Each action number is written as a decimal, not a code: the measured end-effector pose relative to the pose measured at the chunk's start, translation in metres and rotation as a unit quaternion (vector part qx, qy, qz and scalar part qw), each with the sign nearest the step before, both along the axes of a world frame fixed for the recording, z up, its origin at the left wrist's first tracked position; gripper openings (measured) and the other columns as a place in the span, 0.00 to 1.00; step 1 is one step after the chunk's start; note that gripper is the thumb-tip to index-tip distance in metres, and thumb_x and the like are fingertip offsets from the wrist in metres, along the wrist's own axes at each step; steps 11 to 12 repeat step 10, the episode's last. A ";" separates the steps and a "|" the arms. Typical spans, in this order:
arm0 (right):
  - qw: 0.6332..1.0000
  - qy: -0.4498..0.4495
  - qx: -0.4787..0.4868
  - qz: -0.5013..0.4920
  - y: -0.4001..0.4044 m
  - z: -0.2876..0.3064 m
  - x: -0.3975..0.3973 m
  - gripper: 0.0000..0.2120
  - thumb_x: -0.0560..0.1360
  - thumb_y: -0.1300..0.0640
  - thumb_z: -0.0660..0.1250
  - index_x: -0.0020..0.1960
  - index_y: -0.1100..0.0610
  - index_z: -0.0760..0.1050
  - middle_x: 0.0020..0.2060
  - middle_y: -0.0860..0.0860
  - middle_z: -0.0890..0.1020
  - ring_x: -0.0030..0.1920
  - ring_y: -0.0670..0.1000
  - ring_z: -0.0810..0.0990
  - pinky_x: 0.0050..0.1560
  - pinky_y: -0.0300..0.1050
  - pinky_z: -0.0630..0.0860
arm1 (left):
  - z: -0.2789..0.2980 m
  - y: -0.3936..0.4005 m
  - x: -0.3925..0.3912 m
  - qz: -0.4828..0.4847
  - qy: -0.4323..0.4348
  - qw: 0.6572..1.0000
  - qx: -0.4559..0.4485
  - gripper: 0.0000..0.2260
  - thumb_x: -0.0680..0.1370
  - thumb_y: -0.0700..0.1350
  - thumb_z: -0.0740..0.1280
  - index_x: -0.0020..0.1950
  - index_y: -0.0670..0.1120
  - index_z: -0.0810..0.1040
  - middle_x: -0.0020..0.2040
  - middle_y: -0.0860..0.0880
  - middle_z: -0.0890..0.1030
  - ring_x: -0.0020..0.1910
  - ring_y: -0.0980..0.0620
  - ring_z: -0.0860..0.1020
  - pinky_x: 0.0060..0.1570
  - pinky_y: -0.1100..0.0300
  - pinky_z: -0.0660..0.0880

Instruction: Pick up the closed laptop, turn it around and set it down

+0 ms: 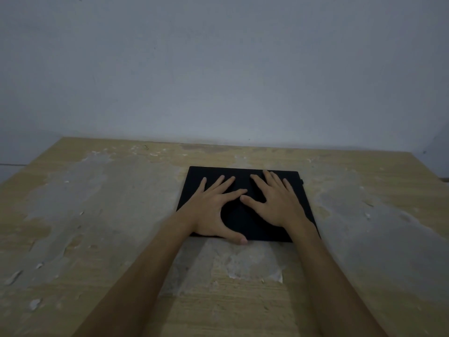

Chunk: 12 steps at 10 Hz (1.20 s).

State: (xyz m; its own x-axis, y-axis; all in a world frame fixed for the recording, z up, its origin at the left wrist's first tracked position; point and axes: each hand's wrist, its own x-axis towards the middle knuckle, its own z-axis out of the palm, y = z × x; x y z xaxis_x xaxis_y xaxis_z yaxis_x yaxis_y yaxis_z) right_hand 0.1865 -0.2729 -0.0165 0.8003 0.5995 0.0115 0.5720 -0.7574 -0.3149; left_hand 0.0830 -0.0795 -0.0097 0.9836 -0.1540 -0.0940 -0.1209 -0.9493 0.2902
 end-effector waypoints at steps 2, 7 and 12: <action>1.000 0.003 -0.006 -0.007 0.007 0.002 0.014 0.40 0.77 0.27 0.53 0.84 0.45 0.53 0.85 0.52 0.49 0.84 0.52 0.46 0.82 0.56 0.42 | 0.002 0.006 0.015 0.000 -0.002 1.000 -0.006 0.56 0.61 0.79 0.69 0.83 0.62 0.51 0.86 0.54 0.44 0.84 0.52 0.38 0.78 0.38 0.33; 1.000 0.007 0.007 -0.026 0.021 0.006 0.040 0.39 0.79 0.30 0.55 0.83 0.48 0.59 0.85 0.54 0.55 0.84 0.53 0.51 0.82 0.57 0.45 | 0.005 0.018 0.045 0.003 0.007 1.000 -0.016 0.55 0.63 0.76 0.71 0.83 0.61 0.51 0.85 0.54 0.45 0.84 0.53 0.40 0.79 0.43 0.34; 0.965 -0.041 0.254 -0.046 0.020 0.061 0.036 0.20 0.77 0.43 0.69 0.64 0.52 0.80 0.56 0.51 0.86 0.56 0.52 0.84 0.56 0.53 0.81 | 0.071 0.028 0.054 0.081 -0.205 0.960 -0.173 0.11 0.74 0.51 0.76 0.55 0.50 0.87 0.51 0.54 0.88 0.51 0.58 0.84 0.57 0.52 0.81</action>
